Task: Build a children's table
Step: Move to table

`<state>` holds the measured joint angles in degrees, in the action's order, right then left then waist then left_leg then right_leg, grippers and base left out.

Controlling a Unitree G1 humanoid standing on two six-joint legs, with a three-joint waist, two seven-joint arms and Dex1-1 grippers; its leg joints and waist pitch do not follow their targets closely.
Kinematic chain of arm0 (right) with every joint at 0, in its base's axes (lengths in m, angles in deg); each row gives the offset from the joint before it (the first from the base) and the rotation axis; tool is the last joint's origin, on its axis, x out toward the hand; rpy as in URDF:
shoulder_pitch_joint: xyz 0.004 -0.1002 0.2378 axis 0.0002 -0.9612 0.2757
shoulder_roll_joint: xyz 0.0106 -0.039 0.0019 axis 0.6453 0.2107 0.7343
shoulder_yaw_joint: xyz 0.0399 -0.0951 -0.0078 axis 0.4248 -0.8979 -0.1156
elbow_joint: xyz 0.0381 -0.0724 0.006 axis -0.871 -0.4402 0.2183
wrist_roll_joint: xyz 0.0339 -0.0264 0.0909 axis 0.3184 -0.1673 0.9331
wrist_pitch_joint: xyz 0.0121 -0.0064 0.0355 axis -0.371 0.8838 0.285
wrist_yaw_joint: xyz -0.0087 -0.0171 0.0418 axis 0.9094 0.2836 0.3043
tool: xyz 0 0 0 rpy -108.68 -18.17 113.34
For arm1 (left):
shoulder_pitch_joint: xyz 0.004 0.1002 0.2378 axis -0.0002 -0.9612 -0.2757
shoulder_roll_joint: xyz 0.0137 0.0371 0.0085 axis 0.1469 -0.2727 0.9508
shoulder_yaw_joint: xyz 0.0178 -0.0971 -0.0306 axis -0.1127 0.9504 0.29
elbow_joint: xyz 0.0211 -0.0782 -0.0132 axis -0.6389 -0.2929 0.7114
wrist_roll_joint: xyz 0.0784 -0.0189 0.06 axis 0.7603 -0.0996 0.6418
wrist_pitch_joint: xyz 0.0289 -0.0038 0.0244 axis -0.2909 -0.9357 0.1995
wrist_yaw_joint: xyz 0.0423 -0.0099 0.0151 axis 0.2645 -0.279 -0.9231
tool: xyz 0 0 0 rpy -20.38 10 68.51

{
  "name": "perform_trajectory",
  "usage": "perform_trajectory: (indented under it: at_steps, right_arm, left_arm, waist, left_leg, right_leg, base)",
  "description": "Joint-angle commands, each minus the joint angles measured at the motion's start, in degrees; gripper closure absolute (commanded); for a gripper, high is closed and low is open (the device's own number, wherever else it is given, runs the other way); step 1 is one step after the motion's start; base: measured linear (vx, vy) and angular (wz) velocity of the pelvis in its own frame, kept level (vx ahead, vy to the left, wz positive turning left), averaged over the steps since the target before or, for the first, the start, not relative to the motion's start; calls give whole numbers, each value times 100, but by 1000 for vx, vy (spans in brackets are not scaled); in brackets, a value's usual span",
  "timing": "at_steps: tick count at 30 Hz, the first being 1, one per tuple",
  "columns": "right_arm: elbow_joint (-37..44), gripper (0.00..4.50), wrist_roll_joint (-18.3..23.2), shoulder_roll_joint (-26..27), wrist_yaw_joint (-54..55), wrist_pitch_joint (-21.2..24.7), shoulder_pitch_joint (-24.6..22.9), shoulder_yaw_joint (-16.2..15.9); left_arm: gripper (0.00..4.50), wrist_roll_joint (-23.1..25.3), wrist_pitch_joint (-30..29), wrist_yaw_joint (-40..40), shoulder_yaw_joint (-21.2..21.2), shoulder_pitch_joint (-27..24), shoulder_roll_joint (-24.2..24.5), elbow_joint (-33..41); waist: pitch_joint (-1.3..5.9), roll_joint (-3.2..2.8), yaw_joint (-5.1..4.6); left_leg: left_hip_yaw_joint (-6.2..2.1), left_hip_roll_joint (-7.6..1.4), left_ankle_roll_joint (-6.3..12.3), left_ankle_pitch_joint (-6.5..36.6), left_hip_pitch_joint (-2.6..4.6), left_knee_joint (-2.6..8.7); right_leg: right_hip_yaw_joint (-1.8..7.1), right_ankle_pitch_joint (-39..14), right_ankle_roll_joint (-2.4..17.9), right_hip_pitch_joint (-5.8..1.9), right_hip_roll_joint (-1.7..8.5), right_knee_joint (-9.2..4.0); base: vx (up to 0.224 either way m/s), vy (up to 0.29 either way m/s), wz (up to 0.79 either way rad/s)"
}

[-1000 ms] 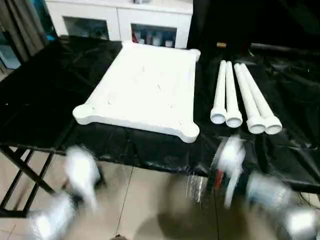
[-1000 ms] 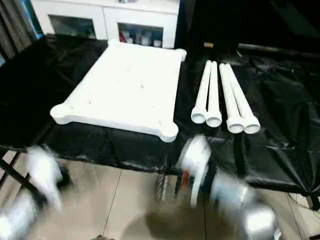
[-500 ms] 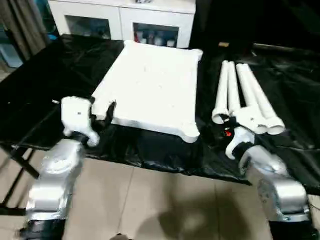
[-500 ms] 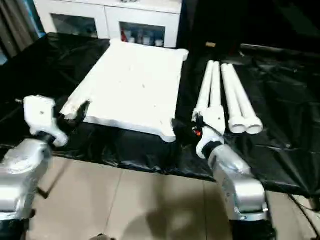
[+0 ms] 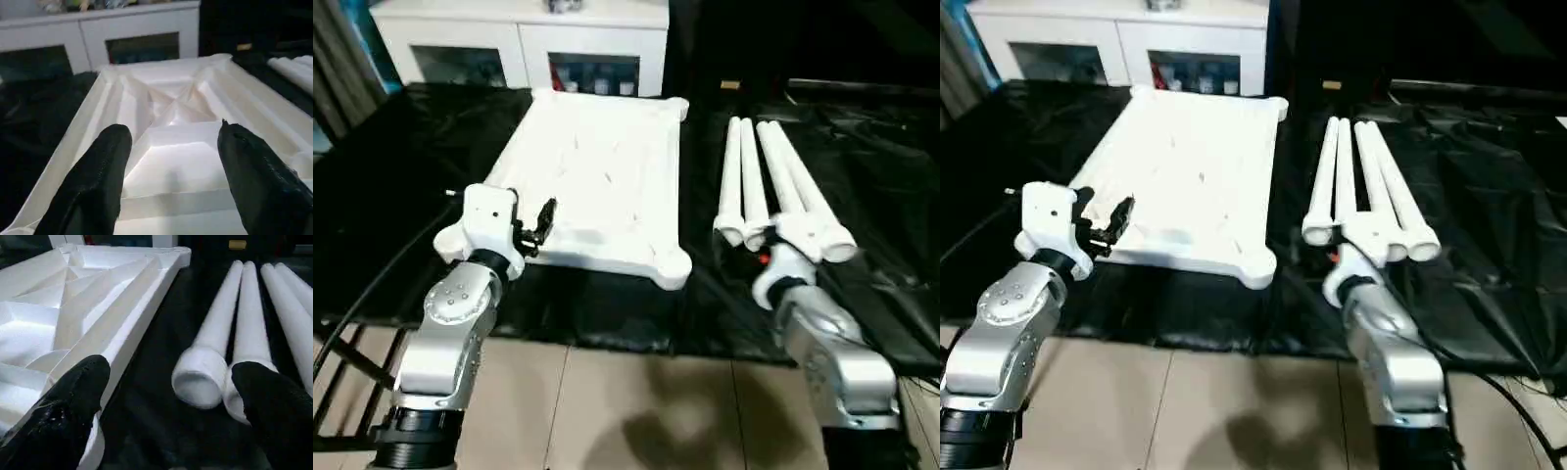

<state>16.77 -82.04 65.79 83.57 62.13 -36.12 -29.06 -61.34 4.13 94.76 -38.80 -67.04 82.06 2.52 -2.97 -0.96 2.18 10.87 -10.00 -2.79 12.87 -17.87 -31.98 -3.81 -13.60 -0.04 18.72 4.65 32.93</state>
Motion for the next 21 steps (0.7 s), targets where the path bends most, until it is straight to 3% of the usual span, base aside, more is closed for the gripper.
perform_trajectory:
  at_steps: [1, 3, 4, 5, 6, 7, 8, 9, 10, 11, 12, 13, 14, 15, 16, 17, 18, 19, 20, 21]
  right_arm:
    - [-207, 0, -286, -65, 115, -149, 111, -181]
    - [-224, 0, -232, -42, 89, -174, 110, -150]
    - [-344, 0, -93, 18, 7, -277, 143, -65]
    - [-401, 0, -98, 10, -54, -349, 170, -97]
    - [-461, 0, -170, -30, -159, -435, 218, -218]
    - [-453, 0, -202, -34, -191, -453, 230, -274]
    - [-448, 0, -223, -34, -218, -471, 240, -318]
    - [-445, 0, -241, -33, -246, -491, 250, -362]
    - [-446, 0, -264, -23, -265, -532, 263, -413]
    - [-445, 0, -249, 9, -271, -541, 276, -425]
    - [-453, 0, -183, 58, -287, -535, 289, -390]
    - [-448, 0, -103, 123, -277, -516, 287, -330]
    - [-448, 0, -94, 145, -263, -498, 281, -324]
    - [-471, 0, -125, 153, -261, -538, 254, -351]
    - [-487, 0, -135, 147, -275, -571, 251, -355]
    - [-498, 0, -124, 148, -293, -580, 244, -347]
    - [-489, 0, -118, 153, -282, -546, 225, -336]
    - [-486, 0, -122, 151, -274, -539, 214, -333]
    - [-474, 0, -108, 156, -266, -503, 194, -319]
    - [-472, 0, -118, 156, -252, -499, 186, -312]
  left_arm:
    - [128, 32, 1, -226, 147, 64, -99, -190]
    - [128, 23, 2, -222, 147, 61, -114, -191]
    - [128, 43, 8, -162, 103, 54, -123, -175]
    - [128, 59, 33, -136, 92, 59, -111, -188]
    - [128, 88, 109, -160, 110, 82, -98, -254]
    - [128, 78, 100, -177, 137, 92, -103, -265]
    - [128, 70, 90, -185, 155, 100, -105, -271]
    - [128, 63, 78, -189, 169, 110, -105, -273]
    - [128, 61, 63, -187, 181, 123, -108, -277]
    - [128, 69, 64, -179, 185, 140, -107, -289]
    - [128, 77, 66, -174, 181, 160, -110, -306]
    - [128, 86, 67, -162, 174, 165, -104, -316]
    - [128, 90, 78, -150, 170, 164, -97, -320]
    - [128, 69, 82, -118, 171, 157, -96, -325]
    - [128, 70, 82, -113, 168, 164, -101, -333]
    - [128, 87, 96, -111, 157, 186, -103, -359]
    - [128, 91, 102, -106, 149, 208, -110, -378]
    - [128, 92, 106, -99, 142, 221, -114, -389]
    - [128, 90, 114, -81, 133, 239, -116, -403]
    - [128, 93, 118, -64, 127, 254, -117, -417]
  waist:
    - [494, -42, 31]
    - [514, -64, 44]
    - [523, -29, 68]
    - [520, -76, 70]
    - [515, -62, 47]
    - [493, -16, 102]
    - [498, 3, 158]
    - [512, -156, 115]
    - [495, -216, 32]
    - [561, -328, -222]
    - [633, -303, -456]
    - [440, -205, -229]
    - [445, -52, -173]
    - [320, 160, -81]
    - [276, 322, -13]
    - [337, 396, 291]
    - [345, 453, 304]
    - [302, 356, 311]
    - [286, 279, 288]
    - [242, 218, 283]
  left_leg:
    - [-69, -16, 883, 232, 37, 237]
    - [-101, 46, 1139, -128, -4, 164]
    - [-112, 54, 1315, -250, 15, 139]
    - [-150, 3, 1454, -346, 147, 138]
    - [-182, -1, 1544, -469, 143, 122]
    - [-239, 242, 2054, -735, -353, -33]
    - [-355, 317, 2558, -957, -628, -190]
    - [-554, 284, 2690, -1555, -431, -215]
    - [-773, 223, 2903, -1878, -104, -172]
    - [-1601, -144, 3822, -2476, 956, -198]
    - [-1707, -676, 3725, -3328, 1361, -255]
    - [-1606, -661, 3264, -3664, 877, -148]
    - [-1400, -577, 2763, -2677, 734, 25]
    - [-861, 61, 2081, -1037, 497, -43]
    - [-670, 357, 1782, -216, 237, -75]
    - [-577, 659, 1231, 743, -179, -857]
    - [-658, 571, 787, 358, -433, -1038]
    - [-696, 553, 616, 153, -509, -1046]
    - [-708, 483, 359, -134, -581, -1047]
    - [-715, 416, 279, -315, -570, -980]
  right_leg:
    - [171, 488, 1537, -434, 80, -153]
    - [185, 977, 1581, -500, 54, -82]
    - [188, 1126, 1565, -505, 42, -58]
    - [144, 1109, 1581, -412, 11, -18]
    - [128, 1122, 1543, -425, -13, 10]
    - [48, 1187, 1208, -782, 99, -139]
    - [-89, 1090, 816, -988, 290, -247]
    - [-322, 1014, 483, -886, 144, -177]
    - [-453, 764, 314, -671, -66, -44]
    - [-507, -728, -23, 360, -322, 594]
    - [-237, -1352, -201, 764, -106, 741]
    - [-36, -972, -378, 806, 60, 1000]
    - [201, -254, -346, 826, 202, 947]
    - [382, 503, 23, 530, 198, 237]
    - [613, -44, -151, 162, 236, -7]
    - [1244, -1857, -85, -479, 732, -385]
    - [1153, -2054, -26, -684, 661, -257]
    - [1081, -1869, -10, -717, 690, -244]
    - [1000, -1247, 399, -714, 737, -287]
    - [878, -1258, 690, -641, 749, -381]
  base:
    - [127, -1, 7]
    - [135, 0, 13]
    - [132, -1, 15]
    - [125, -10, 19]
    - [104, -5, 19]
    - [104, -5, 19]
    - [96, 6, 41]
    - [131, -14, 68]
    - [131, -14, 68]
    - [170, -79, 61]
    - [134, -164, 12]
    - [134, -164, 12]
    - [1, -195, -18]
    - [-12, -138, -3]
    - [-12, -138, -3]
    - [57, -80, 12]
    - [65, -82, 3]
    - [65, -82, 3]
    - [83, -64, -9]
    - [73, -16, -7]
